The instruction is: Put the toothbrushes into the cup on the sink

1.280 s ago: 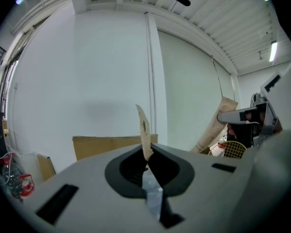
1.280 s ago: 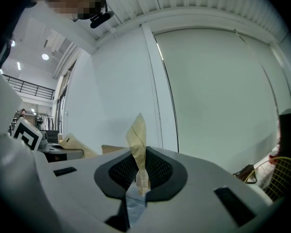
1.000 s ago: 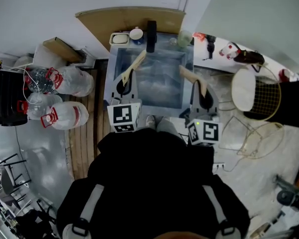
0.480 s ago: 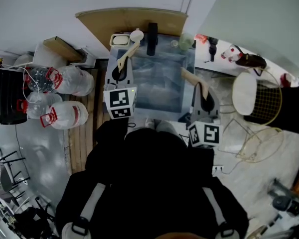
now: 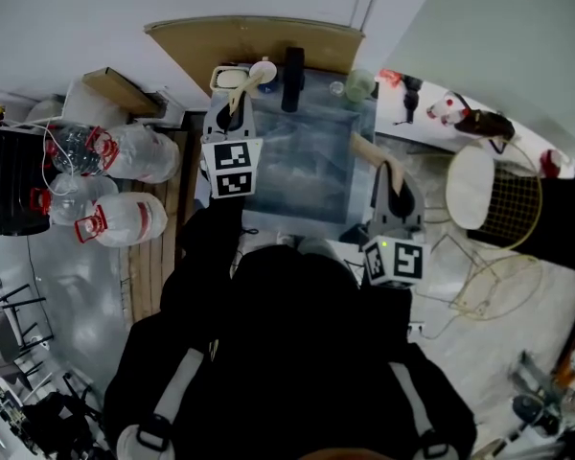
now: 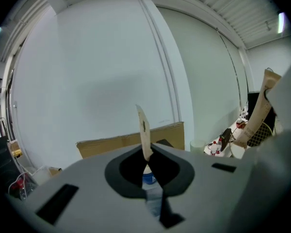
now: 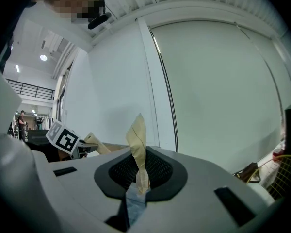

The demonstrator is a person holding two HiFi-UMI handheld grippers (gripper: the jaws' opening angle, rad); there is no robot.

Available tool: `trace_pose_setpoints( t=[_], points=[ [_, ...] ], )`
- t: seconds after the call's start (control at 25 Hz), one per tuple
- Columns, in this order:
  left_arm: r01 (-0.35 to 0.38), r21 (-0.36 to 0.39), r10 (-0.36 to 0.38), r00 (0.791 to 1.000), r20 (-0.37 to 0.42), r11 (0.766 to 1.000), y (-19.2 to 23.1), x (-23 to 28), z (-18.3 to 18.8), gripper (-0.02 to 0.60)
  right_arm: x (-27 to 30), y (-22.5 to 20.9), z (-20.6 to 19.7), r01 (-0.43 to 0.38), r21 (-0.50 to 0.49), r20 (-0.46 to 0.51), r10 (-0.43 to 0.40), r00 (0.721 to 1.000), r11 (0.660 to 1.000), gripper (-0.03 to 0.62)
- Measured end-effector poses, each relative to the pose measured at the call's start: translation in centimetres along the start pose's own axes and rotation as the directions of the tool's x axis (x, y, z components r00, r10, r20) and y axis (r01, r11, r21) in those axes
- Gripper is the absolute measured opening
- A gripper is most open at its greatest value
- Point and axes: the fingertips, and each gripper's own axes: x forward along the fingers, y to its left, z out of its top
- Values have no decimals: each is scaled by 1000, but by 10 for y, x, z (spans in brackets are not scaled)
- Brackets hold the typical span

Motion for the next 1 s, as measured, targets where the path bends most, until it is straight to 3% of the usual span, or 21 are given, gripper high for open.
trace_pose_setpoints(
  t=[1.0],
  points=[
    [48,62,-36,983,-178,997,5,91,-59,5,22,-7,-9,-3,-6,-41,2,999,1000,29]
  ],
)
